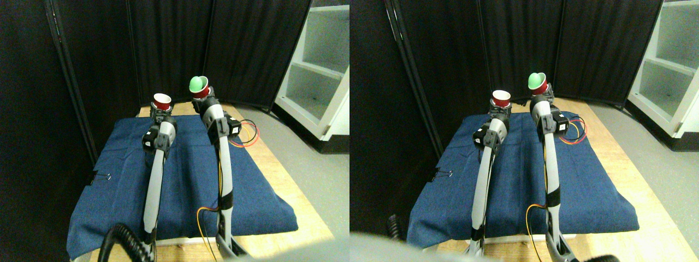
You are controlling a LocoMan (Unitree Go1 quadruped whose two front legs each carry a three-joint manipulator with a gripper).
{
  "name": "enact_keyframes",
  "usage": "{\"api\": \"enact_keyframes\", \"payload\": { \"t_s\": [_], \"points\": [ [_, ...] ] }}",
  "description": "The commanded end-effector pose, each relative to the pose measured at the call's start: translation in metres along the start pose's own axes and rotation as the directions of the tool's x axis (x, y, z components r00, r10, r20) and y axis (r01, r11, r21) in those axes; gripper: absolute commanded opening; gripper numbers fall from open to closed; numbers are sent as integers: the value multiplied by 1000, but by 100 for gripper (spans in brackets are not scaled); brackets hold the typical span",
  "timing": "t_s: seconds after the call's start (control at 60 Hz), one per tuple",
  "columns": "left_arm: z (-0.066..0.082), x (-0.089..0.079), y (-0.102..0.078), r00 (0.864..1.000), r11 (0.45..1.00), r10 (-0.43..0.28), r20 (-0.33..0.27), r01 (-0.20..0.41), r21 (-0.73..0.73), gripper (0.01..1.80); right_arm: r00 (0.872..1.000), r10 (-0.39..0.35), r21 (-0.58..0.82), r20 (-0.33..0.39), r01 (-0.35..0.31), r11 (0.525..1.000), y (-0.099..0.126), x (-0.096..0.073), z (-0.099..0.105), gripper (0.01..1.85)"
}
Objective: Pour (bimanual)
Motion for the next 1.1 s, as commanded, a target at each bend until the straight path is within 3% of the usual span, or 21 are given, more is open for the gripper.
{"api": "enact_keyframes", "payload": {
  "t_s": [0.017, 0.167, 0.417, 0.5, 0.667, 0.8, 1.1],
  "points": [
    [-7, -1, -13, 999, 999, -50, -2, 50, -20, 33, 1000, 18, 20, 1, -18, 1000, 8, 6, 0, 33],
    [-18, 1, -14, 998, 999, -45, -38, 44, -31, 33, 1000, 7, 25, -6, -7, 1000, 10, 9, 1, 33],
    [-30, 4, -5, 999, 997, -11, -44, 8, -72, 33, 999, 17, -46, -40, -18, 999, 13, 15, 2, 33],
    [-30, 7, -2, 999, 997, -6, -45, 2, -79, 33, 999, -5, -45, -40, 3, 999, 14, 15, 1, 33],
    [-28, 12, 1, 1000, 998, 0, -27, -2, -62, 33, 997, 12, -53, -81, -17, 998, 17, 22, 1, 33],
    [-25, 18, 1, 1000, 999, 4, -25, -6, -41, 33, 998, -14, -75, -64, 10, 997, 17, 23, -3, 33],
    [-10, 29, -14, 1000, 1000, 11, 9, -11, -2, 33, 997, -46, -36, -54, 44, 998, 6, 27, -4, 33]
  ]
}}
